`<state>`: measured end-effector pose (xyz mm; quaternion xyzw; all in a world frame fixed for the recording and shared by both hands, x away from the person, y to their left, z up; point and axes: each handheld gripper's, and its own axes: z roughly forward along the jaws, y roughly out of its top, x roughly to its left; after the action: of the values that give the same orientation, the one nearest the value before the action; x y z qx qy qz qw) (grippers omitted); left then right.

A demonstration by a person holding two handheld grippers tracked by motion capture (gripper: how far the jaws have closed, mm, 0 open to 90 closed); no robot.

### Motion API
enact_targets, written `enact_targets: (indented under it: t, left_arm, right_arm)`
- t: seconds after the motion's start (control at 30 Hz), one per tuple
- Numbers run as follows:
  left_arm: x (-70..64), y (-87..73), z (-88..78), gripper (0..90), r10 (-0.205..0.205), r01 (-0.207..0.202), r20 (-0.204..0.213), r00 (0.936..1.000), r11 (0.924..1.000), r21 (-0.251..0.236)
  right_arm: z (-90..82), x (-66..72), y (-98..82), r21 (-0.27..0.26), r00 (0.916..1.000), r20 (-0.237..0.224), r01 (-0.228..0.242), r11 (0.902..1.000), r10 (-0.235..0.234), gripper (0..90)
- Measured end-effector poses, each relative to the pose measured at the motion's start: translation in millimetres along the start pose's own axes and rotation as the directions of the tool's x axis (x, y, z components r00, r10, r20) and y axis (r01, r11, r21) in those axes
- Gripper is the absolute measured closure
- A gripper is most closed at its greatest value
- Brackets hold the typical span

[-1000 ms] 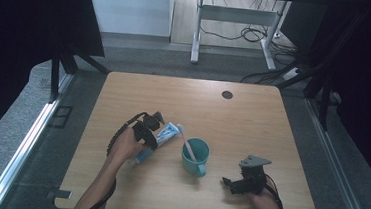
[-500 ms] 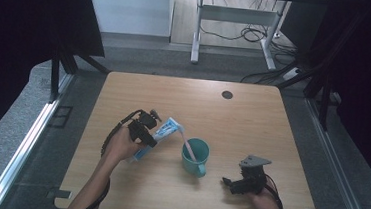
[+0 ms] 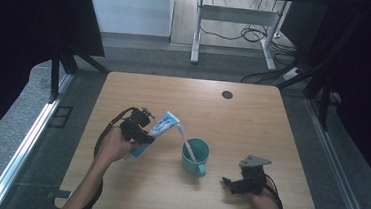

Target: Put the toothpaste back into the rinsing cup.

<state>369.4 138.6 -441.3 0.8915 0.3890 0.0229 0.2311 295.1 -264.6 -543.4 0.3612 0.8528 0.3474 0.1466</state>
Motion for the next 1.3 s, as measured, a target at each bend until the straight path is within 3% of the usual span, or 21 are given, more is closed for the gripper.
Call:
enact_targets:
  t: [0.4,0.83,1.3]
  left_arm:
    - [3.5,-9.3,-21.8,72.9,-0.005,0.005,-0.001,1.0000,0.9930,-0.118]
    - [-7.0,-21.9,-40.7,72.9,0.042,-0.039,0.007,0.9991,0.9741,-0.223]
    - [-21.6,-30.7,-52.5,73.0,0.086,-0.072,0.024,0.9960,0.9334,-0.352]
  right_arm:
    - [0.0,0.0,0.0,0.000,1.0000,0.000,0.000,1.0000,0.000,0.0]
    - [0.2,0.0,0.0,-0.003,1.0000,0.001,0.001,1.0000,-0.001,0.0]
    - [0.0,0.0,0.0,0.000,1.0000,-0.002,-0.001,1.0000,0.001,0.0]
